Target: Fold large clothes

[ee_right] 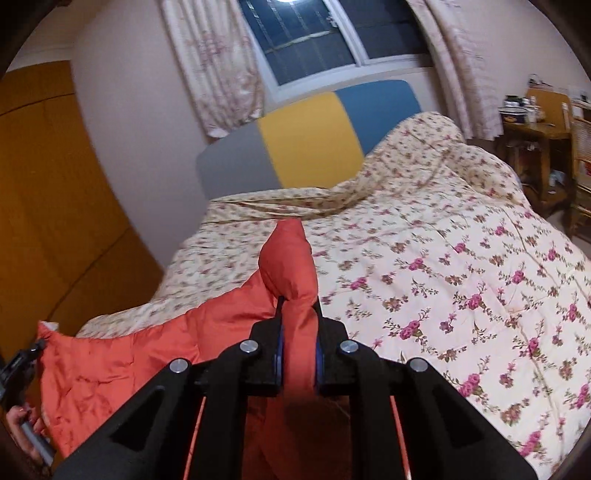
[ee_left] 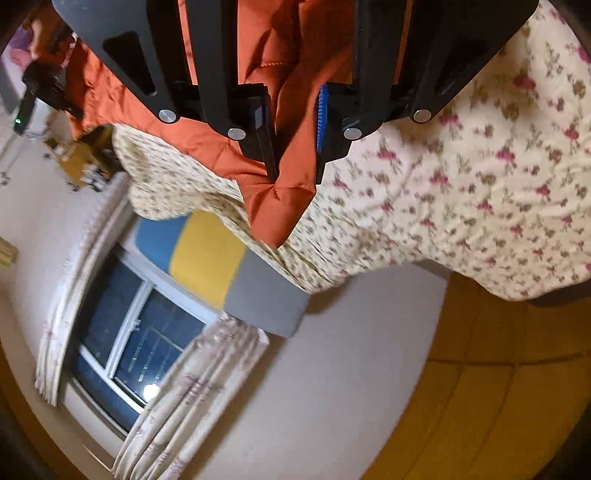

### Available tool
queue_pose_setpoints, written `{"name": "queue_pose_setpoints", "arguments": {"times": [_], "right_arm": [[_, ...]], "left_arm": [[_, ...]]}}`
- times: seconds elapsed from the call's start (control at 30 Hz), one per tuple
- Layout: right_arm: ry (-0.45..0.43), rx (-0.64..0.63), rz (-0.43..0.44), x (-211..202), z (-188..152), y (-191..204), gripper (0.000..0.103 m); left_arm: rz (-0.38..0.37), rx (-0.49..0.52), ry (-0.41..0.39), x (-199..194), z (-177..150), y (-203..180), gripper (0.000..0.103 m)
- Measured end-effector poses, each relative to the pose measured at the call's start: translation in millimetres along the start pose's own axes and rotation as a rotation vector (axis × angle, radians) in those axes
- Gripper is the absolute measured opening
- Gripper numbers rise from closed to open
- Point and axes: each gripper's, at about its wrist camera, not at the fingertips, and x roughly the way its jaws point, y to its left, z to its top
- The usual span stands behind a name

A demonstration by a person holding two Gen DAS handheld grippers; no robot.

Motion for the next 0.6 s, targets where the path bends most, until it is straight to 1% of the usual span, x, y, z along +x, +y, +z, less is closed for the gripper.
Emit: {"name": "queue_pose_setpoints", "arguments": {"times": [0.03,0.1,0.17,0.2,0.3,0.37,0.43,0.53,0.6], "right_arm": [[0.007,0.004,-0.020,10,-3,-2,0.011],[0.022,0.003,-0.065,30,-11,-4,0.011],[0.027,-0.015,-0.104,43,-18,-6,0.011],[0.027,-0.026,-0.126,50,-21,-7,0.011],[0.035,-0.017,-0.150,65,-28,-15,0.012],[0.051,-0.009,-0.168,77,-30,-20,0.012],[0.077,0.005,-0.176,89,-33,-25,0.013],[0.129,0.041,-0.187,111,-39,-36,0.017],[0.161,0.056,-0.196,123,-43,-42,0.019]], "left_arm": [[0.018,0.019,-0.017,15,0,-2,0.018],[0.065,0.027,-0.008,31,-1,-1,0.018],[0.135,0.018,0.007,56,-5,3,0.018],[0.156,0.011,0.014,63,-8,5,0.018],[0.231,-0.016,0.017,85,-19,15,0.018],[0.270,-0.021,0.002,91,-23,23,0.018],[0.320,-0.059,-0.003,100,-26,35,0.018],[0.338,-0.116,0.026,113,-33,52,0.018],[0.343,-0.120,0.043,122,-41,57,0.018]]}}
